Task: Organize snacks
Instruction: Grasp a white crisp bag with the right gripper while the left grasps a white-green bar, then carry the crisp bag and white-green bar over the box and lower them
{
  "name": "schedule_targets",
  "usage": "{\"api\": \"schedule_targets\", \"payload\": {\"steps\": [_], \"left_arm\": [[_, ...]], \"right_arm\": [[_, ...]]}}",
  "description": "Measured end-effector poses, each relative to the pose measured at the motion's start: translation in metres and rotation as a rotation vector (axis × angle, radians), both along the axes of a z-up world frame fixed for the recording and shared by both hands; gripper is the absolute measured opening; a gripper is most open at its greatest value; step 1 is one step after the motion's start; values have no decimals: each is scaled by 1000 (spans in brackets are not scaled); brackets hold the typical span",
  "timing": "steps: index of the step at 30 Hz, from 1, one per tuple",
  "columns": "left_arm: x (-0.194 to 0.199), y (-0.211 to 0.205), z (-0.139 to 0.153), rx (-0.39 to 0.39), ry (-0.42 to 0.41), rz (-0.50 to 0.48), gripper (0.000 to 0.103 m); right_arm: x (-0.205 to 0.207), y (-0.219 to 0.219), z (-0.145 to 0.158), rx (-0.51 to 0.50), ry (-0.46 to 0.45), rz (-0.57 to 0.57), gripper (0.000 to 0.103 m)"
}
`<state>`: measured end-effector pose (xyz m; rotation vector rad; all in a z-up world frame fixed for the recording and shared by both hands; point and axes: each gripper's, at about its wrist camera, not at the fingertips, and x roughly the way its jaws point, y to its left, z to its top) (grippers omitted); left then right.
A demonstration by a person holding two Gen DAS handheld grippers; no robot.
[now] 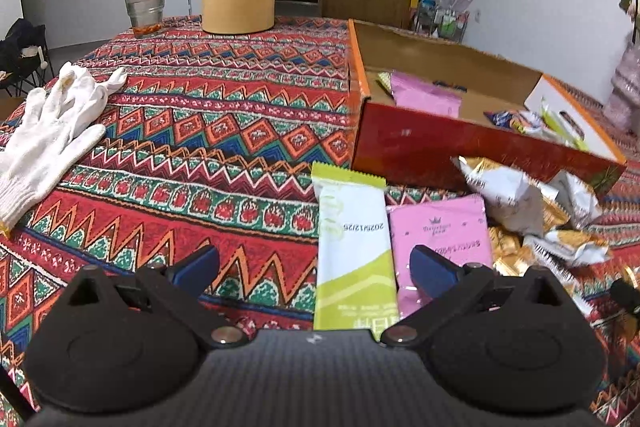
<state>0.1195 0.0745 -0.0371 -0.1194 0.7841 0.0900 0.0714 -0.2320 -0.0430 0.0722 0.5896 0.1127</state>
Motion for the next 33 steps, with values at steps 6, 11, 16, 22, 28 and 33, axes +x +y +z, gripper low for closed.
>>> {"api": "schedule_targets", "payload": {"steps": [6,11,16,22,28,33], "left_arm": [[5,-5,-2,54,6,33,103],[13,-9,-4,112,15,59,102],[21,-14,-10,143,51,53,86],[17,-28,-6,123,35,0,42],[16,-36,-5,127,33,-1,40],[13,-37,-2,134,27,-2,39]], "right_arm": [[-5,-11,-1,43,-13,0,59],[-9,-19,-1,70,-24,6,59],[-11,-26,-3,94,-27,7,59],[-13,-30,-3,114,-34,14,59],[-15,-30,-2,120,-39,18,59],[-16,-29,0,124,-47,20,59]]}}
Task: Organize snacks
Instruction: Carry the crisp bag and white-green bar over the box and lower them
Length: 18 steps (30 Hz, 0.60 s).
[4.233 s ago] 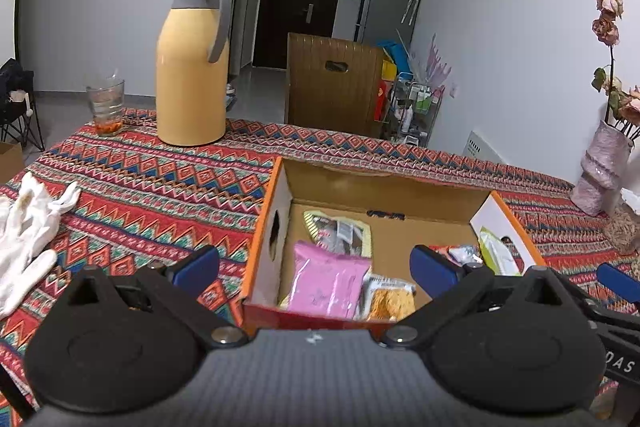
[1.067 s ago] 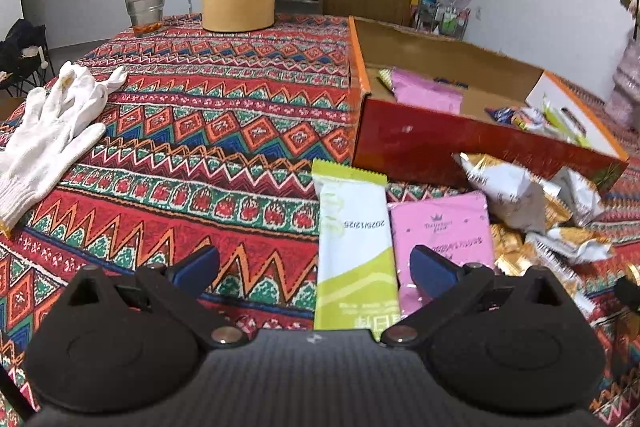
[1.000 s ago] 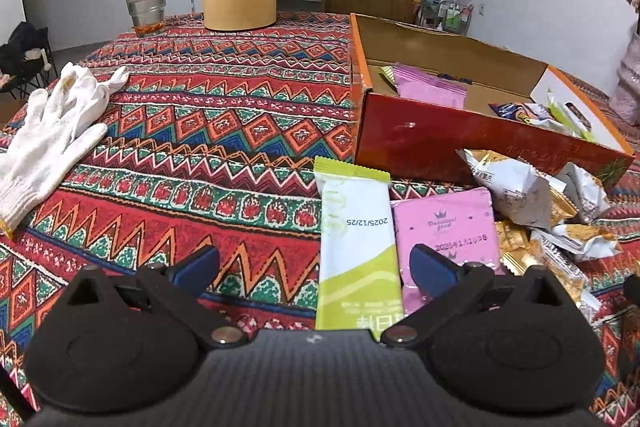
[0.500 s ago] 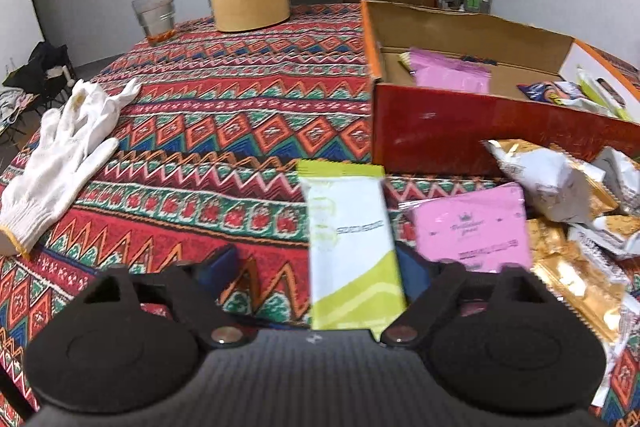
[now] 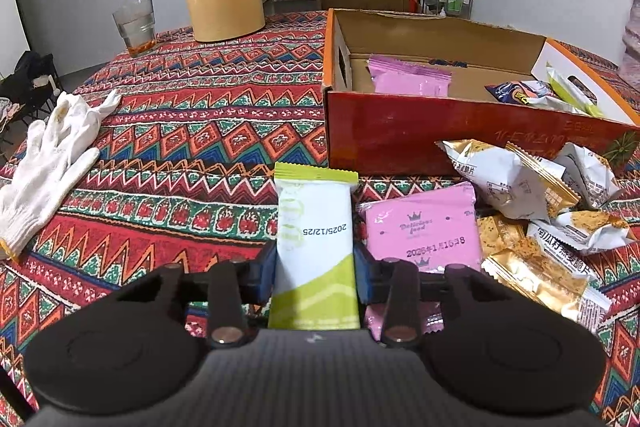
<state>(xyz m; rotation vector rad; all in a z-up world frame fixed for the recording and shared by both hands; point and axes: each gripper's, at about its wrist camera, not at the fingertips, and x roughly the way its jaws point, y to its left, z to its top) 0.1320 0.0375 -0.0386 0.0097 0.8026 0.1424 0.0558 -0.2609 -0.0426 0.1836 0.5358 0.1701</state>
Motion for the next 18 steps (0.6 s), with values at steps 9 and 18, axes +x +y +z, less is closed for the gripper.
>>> {"api": "schedule_targets", "payload": {"steps": [9,18], "left_arm": [[-13,-1,24,-7,-64,-11,39],[-16,-12,67,-41,-177,-38,39]], "right_arm": [[0,3,11,-11,-38,0,59],[12,11,39,-41,-122,6,59]]}}
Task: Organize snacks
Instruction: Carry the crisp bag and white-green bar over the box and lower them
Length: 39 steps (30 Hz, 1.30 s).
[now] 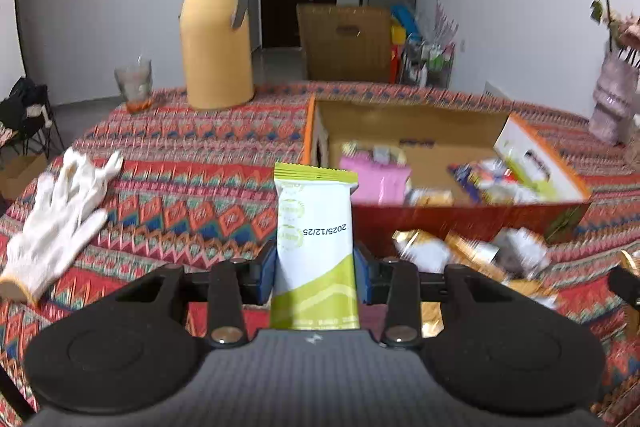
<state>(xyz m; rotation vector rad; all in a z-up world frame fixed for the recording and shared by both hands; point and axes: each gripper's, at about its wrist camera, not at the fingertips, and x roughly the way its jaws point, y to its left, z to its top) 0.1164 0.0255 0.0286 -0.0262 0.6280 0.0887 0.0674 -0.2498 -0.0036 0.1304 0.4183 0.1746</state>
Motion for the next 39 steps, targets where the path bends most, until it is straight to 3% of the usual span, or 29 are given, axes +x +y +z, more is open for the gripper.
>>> {"api": "schedule_targets", "payload": {"steps": [10,17,26,34,39], "left_arm": [[20,-31,46,7,-108,-57,39],[52,-40,58,-21,-118,-49,39],[105,-42,40,-62,-65,-6,39],[134,-35,6,-62,-62,61,39],[145,-37,-10,-49,-1,34,39]], "right_arm": [[36,13,41,-39,-102,-1,59],[74,19,60,-52,-132,2,59],[138,26,59,-72,-101,-10,59],[177,21,21,-58,-41,-37,59],[184,25,7,-67,9,-28,59]]}}
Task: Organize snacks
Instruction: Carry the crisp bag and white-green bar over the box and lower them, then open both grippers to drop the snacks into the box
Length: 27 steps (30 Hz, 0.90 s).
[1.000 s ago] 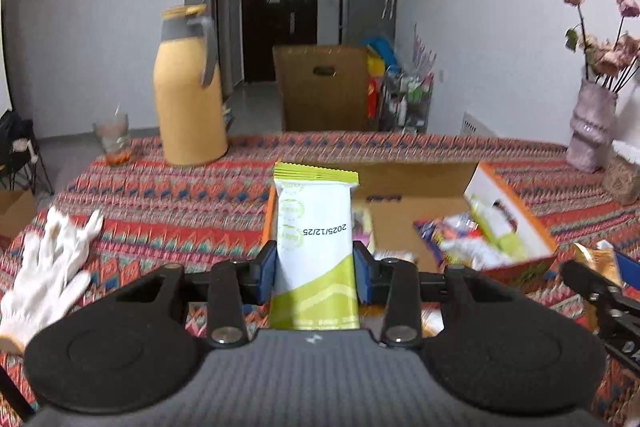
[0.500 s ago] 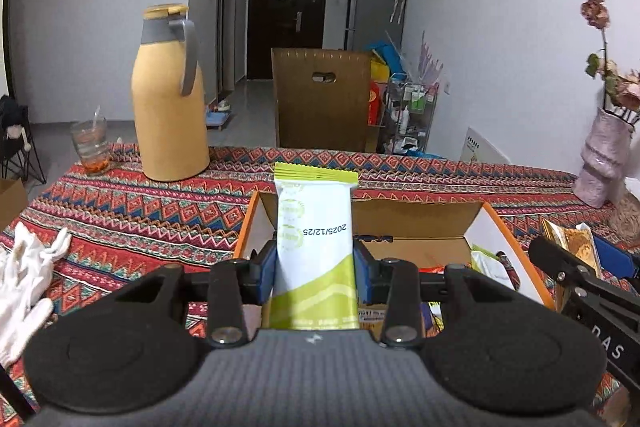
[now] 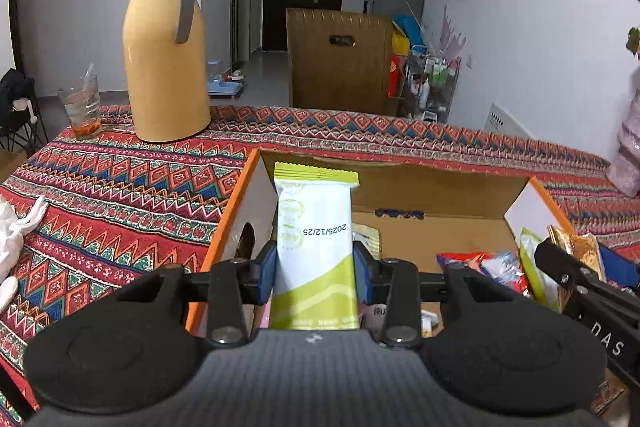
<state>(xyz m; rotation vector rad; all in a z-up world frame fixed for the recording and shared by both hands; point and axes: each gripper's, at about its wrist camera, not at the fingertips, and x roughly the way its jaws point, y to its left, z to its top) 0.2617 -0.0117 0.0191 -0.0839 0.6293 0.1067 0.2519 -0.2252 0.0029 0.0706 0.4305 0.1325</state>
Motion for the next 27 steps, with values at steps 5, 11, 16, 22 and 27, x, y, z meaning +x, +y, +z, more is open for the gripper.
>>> {"api": "schedule_targets", "payload": {"steps": [5,11,16,22,27], "left_arm": [[-5,-2,-3,3,-7,-11,40],[-19,0,2,-4,-98,33,103],[-25,3,6,-19,-135,56,103],[-22,1,3,-14,-114,58,103],[-23,0,0,-13,-103,56,103]], "right_arm": [[0,4,-5,-13,12,2,61],[-7,1,-6,0,17,0,96],[-12,-6,-3,31,-3,-37,103],[-13,-10,-4,36,20,-72,103],[-11,-10,-6,39,36,-85,103]]}}
